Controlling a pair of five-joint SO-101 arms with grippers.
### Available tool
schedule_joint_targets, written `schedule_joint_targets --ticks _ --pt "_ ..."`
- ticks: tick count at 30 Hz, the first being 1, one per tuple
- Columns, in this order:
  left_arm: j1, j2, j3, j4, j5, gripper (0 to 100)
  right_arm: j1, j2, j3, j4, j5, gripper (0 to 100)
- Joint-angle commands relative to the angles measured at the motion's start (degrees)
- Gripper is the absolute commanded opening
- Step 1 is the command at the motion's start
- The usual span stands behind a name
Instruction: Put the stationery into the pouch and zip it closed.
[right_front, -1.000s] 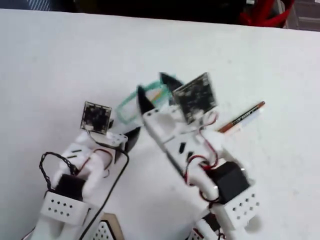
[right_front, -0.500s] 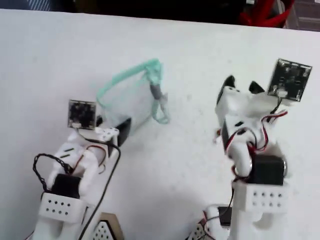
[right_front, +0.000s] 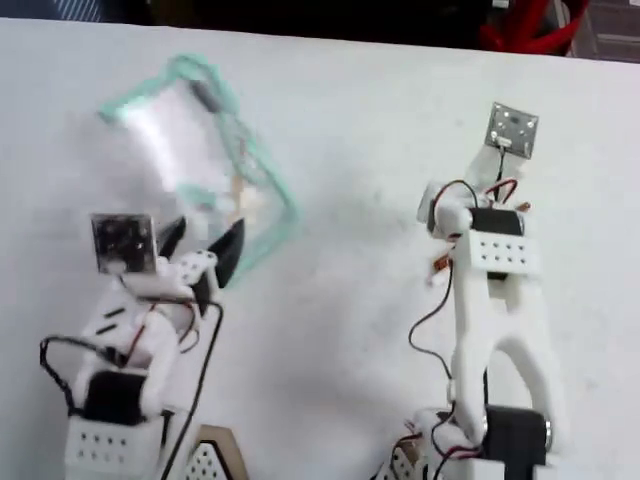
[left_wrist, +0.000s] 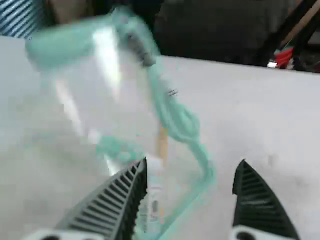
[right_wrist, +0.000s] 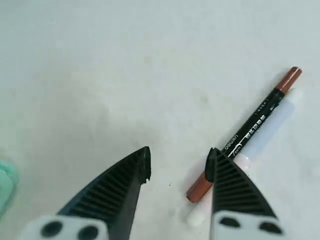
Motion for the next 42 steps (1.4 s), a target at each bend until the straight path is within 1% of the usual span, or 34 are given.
schedule_joint_targets --ticks 1,3,4,5,7,10,11,13,16,20,22,25,27,28,30,33,36,39,42 --pt "7.16 -7.60 3.78 -3.25 -0.88 28 -2.77 0.13 -0.18 -1.10 0.09 17.3" --pt "10.51 -9.10 8.53 -6.42 -5.27 27 -3.47 0.48 -0.09 -0.92 0.09 17.3" --pt "10.24 -9.63 9.14 -6.86 -6.86 25 -3.56 0.66 -0.09 -1.10 0.18 17.3" --pt "8.57 -10.07 8.62 -6.07 -7.47 23 -3.56 0.66 0.53 -1.27 0.18 17.3" --pt "1.89 -11.03 4.66 -2.37 -7.30 20 -3.65 0.13 2.02 -1.89 0.18 17.3" --pt "-7.96 -11.03 -2.29 2.64 -4.57 22 -3.65 0.13 4.13 -4.97 0.18 17.3" --pt "-9.98 -10.15 -4.22 4.66 -4.04 23 -3.65 0.13 4.57 -5.58 0.18 17.3" --pt "-10.68 -6.55 -6.86 7.03 -4.13 24 -3.65 0.13 4.84 -6.02 0.18 17.3" --pt "-10.95 3.65 -10.81 7.03 -4.13 24 -3.65 0.13 5.01 -5.93 0.18 17.3" --pt "-12.09 18.51 -21.01 7.56 -4.13 24 -3.65 0.13 5.10 -5.93 0.18 17.3" --pt "-14.11 23.69 -26.02 7.30 -4.13 20 -3.65 0.22 5.10 -5.93 0.18 17.3" --pt "-17.10 30.20 -32.97 7.03 -4.31 9 -3.65 0.48 5.10 -5.93 0.18 17.3" --pt "-17.80 34.86 -37.27 7.03 -6.51 3 -3.65 0.57 5.10 -5.93 0.18 17.3" --pt "-17.80 37.85 -39.56 7.21 -8.26 2 -3.65 0.57 5.10 -5.93 0.18 17.3" --pt "-17.71 44.79 -44.22 8.53 -9.49 3 -3.65 0.57 5.10 -5.93 0.18 17.3" --pt "-17.89 57.10 -53.54 11.52 -9.49 2 -3.65 0.57 5.10 -5.93 0.18 17.3" --pt "-18.77 68.88 -63.12 12.48 -9.32 2 -3.65 0.57 5.10 -5.93 0.18 17.3" --pt "-19.30 78.99 -70.15 12.13 -5.71 2 -3.65 0.66 5.10 -6.02 0.18 17.3" --pt "-19.82 87.25 -75.52 11.34 -4.57 2 -3.65 0.66 5.10 -6.02 0.18 17.3"
